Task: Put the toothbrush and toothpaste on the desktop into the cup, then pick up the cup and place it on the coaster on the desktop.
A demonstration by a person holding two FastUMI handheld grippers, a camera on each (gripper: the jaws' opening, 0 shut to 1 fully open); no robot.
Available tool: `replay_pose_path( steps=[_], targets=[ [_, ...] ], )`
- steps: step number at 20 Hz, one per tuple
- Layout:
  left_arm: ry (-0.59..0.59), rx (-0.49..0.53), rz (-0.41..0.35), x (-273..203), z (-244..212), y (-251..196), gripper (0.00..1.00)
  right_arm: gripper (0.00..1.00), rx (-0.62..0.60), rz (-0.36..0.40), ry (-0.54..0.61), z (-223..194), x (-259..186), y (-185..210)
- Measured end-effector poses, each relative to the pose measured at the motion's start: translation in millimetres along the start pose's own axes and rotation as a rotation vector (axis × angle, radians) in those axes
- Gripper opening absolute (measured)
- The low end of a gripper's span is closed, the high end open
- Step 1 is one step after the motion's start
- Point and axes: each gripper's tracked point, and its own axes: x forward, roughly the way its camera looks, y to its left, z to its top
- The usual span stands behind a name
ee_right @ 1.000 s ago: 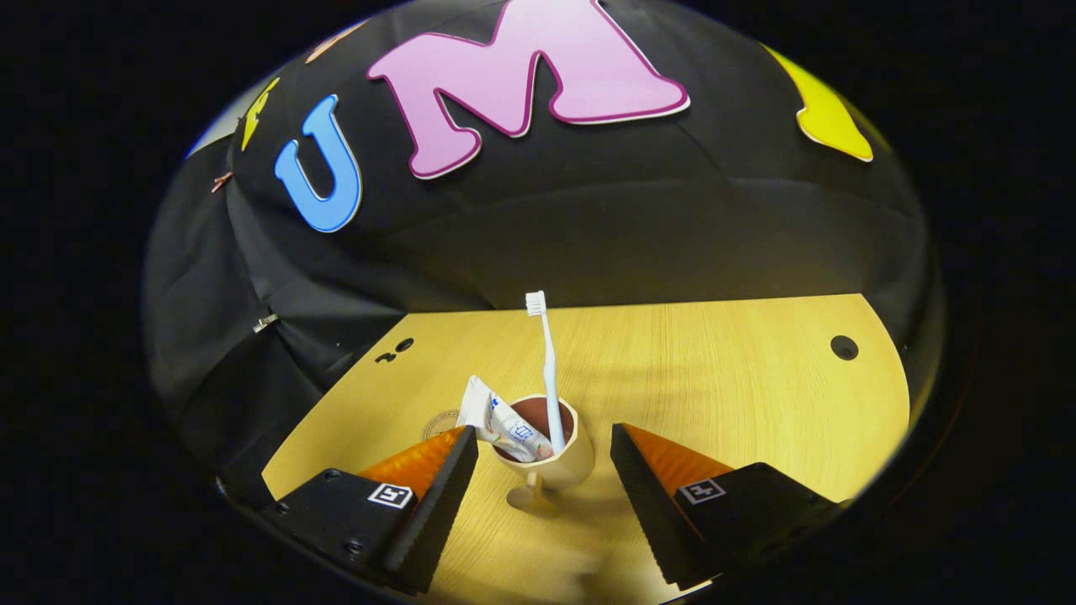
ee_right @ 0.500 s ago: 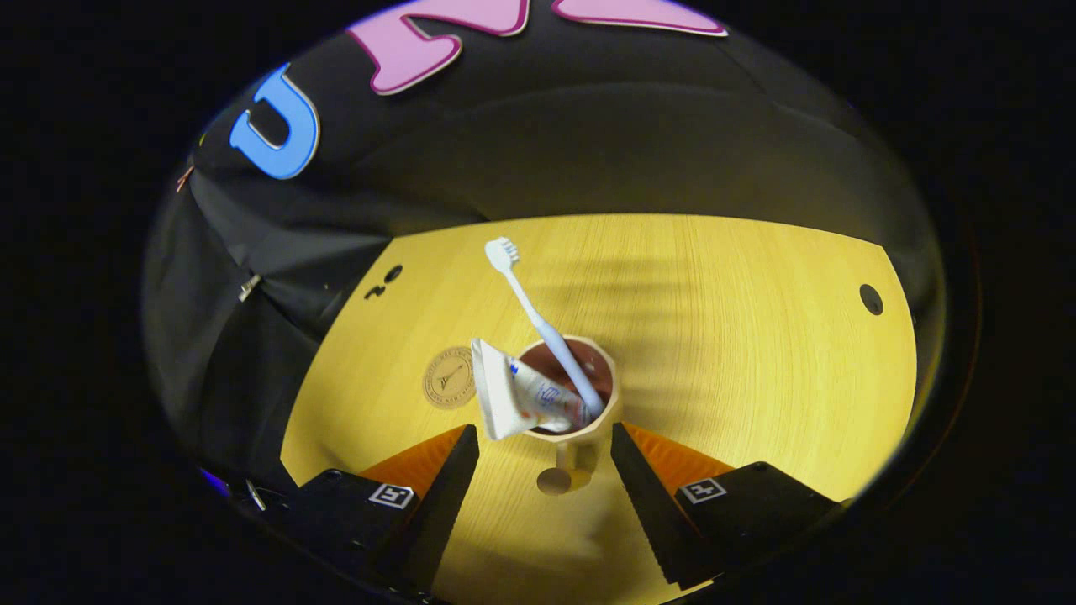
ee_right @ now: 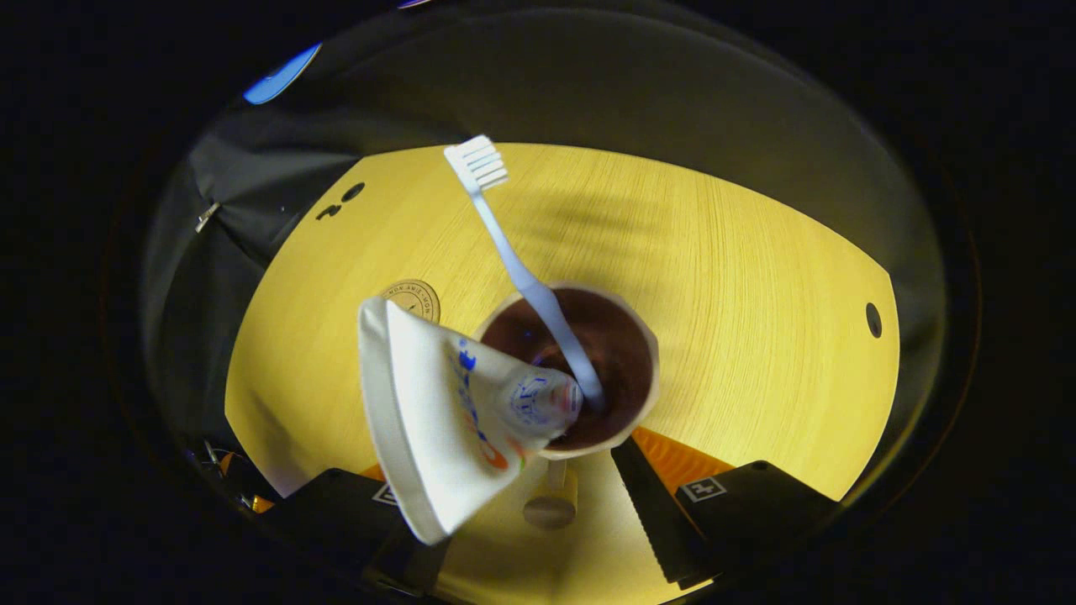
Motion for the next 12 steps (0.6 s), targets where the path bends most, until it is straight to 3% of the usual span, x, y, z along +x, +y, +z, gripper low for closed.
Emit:
replay_pose_path(
  steps=[6,10,12],
  targets=[
    [0.053,-0.006,0.020,-13.4,-17.7,14.2,0.98,1.00,-0.038,-0.037,0.071,-11.1,16.2,0.3],
    [0.062,0.000,0.026,-14.3,-22.5,15.3,0.98,0.70,-0.032,-0.028,0.096,-14.7,22.2,6.2],
    [0.065,-0.010,0.019,-17.3,-22.0,11.4,0.98,0.67,-0.026,-0.016,0.105,-16.8,21.8,11.2]
  ],
)
